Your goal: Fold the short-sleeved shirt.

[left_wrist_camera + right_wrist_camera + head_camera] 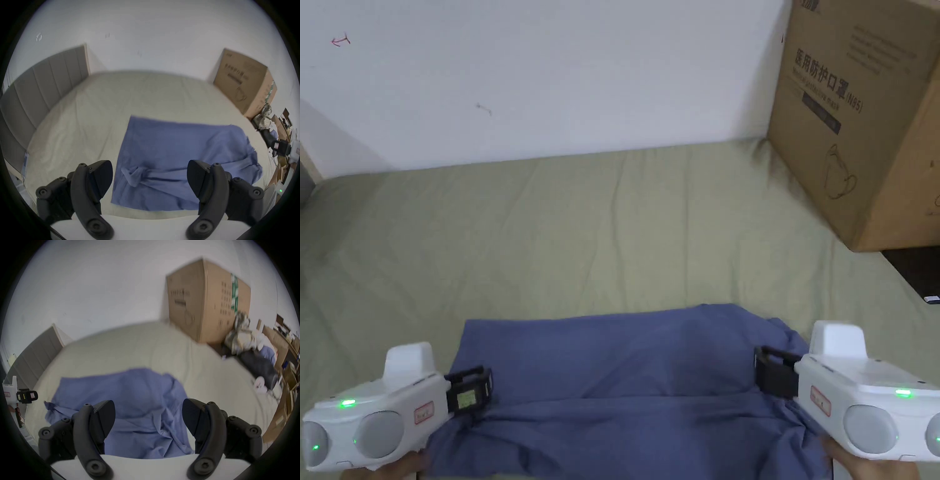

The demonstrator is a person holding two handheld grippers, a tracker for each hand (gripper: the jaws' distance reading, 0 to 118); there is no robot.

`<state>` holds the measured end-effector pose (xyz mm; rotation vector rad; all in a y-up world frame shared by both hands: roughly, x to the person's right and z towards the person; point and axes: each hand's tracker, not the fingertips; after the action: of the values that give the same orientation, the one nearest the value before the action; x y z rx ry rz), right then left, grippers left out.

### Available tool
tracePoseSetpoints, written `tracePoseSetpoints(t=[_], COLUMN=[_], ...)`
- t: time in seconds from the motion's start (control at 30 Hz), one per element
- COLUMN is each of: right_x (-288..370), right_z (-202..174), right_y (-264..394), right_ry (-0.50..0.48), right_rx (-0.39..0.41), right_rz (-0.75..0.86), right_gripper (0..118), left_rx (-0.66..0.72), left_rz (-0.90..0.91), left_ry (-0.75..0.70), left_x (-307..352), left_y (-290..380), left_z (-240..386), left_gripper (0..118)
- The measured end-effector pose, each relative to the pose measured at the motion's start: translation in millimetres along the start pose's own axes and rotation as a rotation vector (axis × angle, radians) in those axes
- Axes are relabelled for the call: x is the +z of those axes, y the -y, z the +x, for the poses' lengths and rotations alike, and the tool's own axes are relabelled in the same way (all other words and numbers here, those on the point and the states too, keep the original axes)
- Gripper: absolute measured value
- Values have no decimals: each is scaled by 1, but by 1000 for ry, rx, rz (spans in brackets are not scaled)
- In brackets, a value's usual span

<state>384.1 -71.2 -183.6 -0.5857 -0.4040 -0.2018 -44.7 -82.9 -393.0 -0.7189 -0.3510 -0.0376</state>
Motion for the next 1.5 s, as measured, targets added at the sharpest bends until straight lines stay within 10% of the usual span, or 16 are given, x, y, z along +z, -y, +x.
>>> tracePoseSetpoints(t=[0.27, 0.37, 0.43, 0.5, 1.17, 1.33, 1.5], right_x=[109, 127, 131, 133, 91, 75, 63], right_z=[-29, -35, -37, -40, -47, -46, -40], right_y=[-9, -1, 5, 7, 3, 8, 12], right_ry=[52, 71, 73, 71, 33, 34, 41], right_rx=[112, 113, 114, 116, 101, 96, 86], right_rz=[330, 355, 370, 369, 294, 255, 213], right_gripper=[88, 76, 44, 0, 0, 0, 0], left_rx=[-60, -60, -67, -91, 4, 89, 67], left_rz=[379, 424, 430, 431, -106, -266, -376], left_ry=[-36, -44, -42, -44, -57, -95, -125], left_x=[105, 122, 125, 128, -7, -50, -78], left_y=[13, 26, 34, 40, 42, 54, 68], left_z=[34, 42, 46, 51, -28, -45, -50], left_gripper=[91, 48, 10, 0, 0, 88, 94])
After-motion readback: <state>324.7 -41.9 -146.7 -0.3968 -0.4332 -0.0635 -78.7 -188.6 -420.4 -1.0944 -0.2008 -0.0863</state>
